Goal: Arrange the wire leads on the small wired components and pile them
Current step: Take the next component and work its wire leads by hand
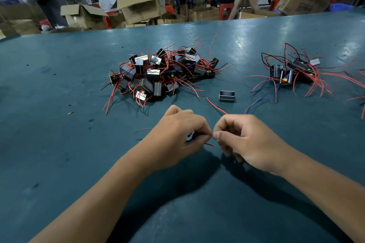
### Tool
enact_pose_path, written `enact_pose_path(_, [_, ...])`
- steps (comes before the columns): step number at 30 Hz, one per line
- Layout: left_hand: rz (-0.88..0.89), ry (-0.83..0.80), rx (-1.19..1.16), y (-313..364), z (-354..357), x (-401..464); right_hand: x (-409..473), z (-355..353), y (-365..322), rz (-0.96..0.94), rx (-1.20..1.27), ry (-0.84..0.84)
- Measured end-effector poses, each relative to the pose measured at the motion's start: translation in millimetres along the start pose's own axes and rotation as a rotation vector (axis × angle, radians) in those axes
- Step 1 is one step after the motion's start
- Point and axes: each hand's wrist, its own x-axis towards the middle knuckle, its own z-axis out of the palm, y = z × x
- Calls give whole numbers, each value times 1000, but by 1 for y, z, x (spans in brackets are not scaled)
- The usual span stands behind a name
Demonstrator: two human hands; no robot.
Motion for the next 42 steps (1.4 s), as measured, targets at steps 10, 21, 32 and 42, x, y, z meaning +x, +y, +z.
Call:
enact_pose_path(10, [67,13,248,-12,-3,0,13,-50,10,-208,-486,432])
enact_pose_path(21, [-145,-163,91,-23,-5,-4,22,-70,29,-177,-992,-142])
enact_pose_path(32, [-344,-22,-255,-5,0,1,6,-44,8,-512,-1046,33])
enact_pose_path(42, [-283,-22,-223,3,2,1,4,-39,3,-544,-753,-29])
